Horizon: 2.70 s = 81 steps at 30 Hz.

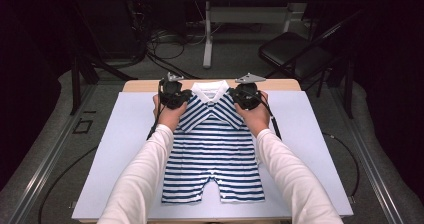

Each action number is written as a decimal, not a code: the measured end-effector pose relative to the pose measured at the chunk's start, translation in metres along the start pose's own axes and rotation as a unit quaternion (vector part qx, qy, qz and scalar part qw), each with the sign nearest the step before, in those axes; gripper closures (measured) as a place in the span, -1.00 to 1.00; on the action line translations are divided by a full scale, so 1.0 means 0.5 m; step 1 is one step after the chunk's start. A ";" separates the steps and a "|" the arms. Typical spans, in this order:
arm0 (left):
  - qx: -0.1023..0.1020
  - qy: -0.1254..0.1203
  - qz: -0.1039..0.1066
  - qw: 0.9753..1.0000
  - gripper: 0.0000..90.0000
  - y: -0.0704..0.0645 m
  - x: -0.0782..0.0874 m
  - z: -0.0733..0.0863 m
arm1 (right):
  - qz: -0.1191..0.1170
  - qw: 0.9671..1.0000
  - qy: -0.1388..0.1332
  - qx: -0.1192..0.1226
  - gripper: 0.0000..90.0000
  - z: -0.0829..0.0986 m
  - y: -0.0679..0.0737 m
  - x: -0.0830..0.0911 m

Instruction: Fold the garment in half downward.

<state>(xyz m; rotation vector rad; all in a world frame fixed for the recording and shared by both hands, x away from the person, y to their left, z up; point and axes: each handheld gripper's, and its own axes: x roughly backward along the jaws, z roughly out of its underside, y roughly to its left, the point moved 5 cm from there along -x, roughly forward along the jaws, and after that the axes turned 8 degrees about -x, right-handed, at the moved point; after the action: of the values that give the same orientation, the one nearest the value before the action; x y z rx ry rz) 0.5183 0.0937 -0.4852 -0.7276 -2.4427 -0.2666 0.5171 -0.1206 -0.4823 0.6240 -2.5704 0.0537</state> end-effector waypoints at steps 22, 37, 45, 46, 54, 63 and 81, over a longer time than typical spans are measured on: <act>-0.004 -0.002 0.024 1.000 0.95 -0.017 0.036 0.032 | -0.019 1.000 -0.008 0.014 0.96 0.026 0.027 0.030; -0.021 0.001 0.041 0.999 0.95 -0.040 0.055 0.057 | -0.025 0.999 -0.003 0.027 0.96 0.058 0.038 0.058; -0.023 0.002 0.049 0.999 0.95 -0.049 0.067 0.069 | -0.037 0.999 -0.002 0.029 0.96 0.074 0.048 0.080; -0.026 0.003 0.049 0.998 0.95 -0.050 0.069 0.071 | -0.038 0.999 -0.003 0.029 0.96 0.075 0.050 0.083; -0.031 0.004 0.063 0.998 0.95 -0.068 0.082 0.095 | -0.047 0.998 -0.001 0.030 0.96 0.098 0.060 0.099; -0.028 0.005 0.075 0.997 0.95 -0.082 0.092 0.130 | -0.060 0.998 0.004 0.024 0.96 0.137 0.075 0.115; -0.013 0.004 0.091 0.996 0.95 -0.094 0.105 0.182 | -0.073 0.997 0.008 0.003 0.96 0.188 0.081 0.133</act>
<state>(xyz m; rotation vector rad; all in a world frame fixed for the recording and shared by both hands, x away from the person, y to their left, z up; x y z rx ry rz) 0.4137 0.1085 -0.5305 -0.9514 -2.3503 -0.2298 0.4049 -0.1263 -0.5306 0.8086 -2.5024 0.0168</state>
